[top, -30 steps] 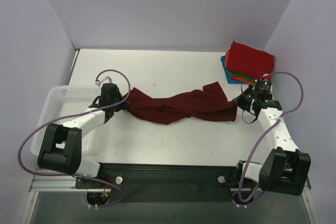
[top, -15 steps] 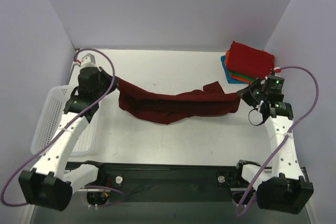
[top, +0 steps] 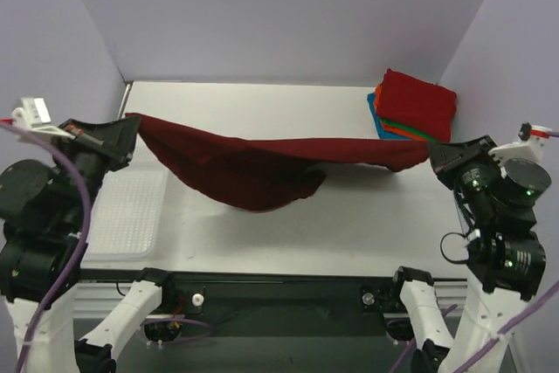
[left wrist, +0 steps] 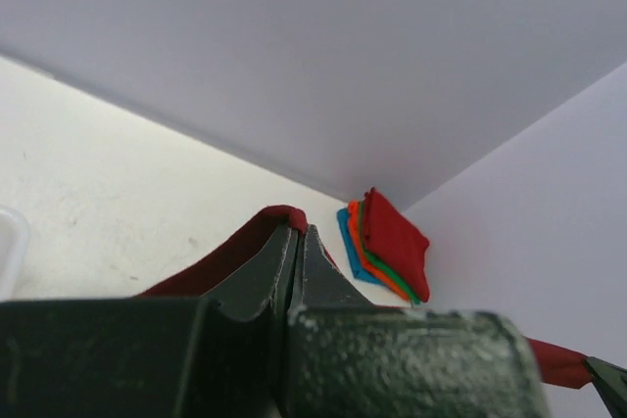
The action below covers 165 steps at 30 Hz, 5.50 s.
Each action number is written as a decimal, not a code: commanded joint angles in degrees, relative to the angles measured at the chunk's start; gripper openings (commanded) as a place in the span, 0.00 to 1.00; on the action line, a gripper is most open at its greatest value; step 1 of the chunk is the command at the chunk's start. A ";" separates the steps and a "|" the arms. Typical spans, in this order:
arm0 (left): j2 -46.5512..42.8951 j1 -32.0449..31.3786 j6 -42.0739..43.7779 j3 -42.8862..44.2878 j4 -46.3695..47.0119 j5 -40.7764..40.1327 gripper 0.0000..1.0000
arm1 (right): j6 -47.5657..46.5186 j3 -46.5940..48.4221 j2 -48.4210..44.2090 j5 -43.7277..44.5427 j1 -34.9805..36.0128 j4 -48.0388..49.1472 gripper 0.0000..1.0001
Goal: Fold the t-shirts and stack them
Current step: Flatten out the tshirt, then grap the side of the flattened tshirt closest away from the robot with both arms, then fold the flattened tshirt in 1/3 of the way
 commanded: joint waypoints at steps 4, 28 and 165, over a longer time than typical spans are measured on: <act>1.20 0.41 0.06 10.94 -3.66 -0.13 0.00 | 0.44 13.22 0.79 1.30 -0.41 -5.90 0.00; 71.65 8.75 -2.04 62.60 20.44 18.94 0.00 | 2.28 40.29 59.08 -2.23 10.93 32.05 0.00; 50.96 3.31 -8.81 -10.40 27.98 5.50 0.00 | 4.31 -30.80 47.30 -4.06 -1.20 33.57 0.10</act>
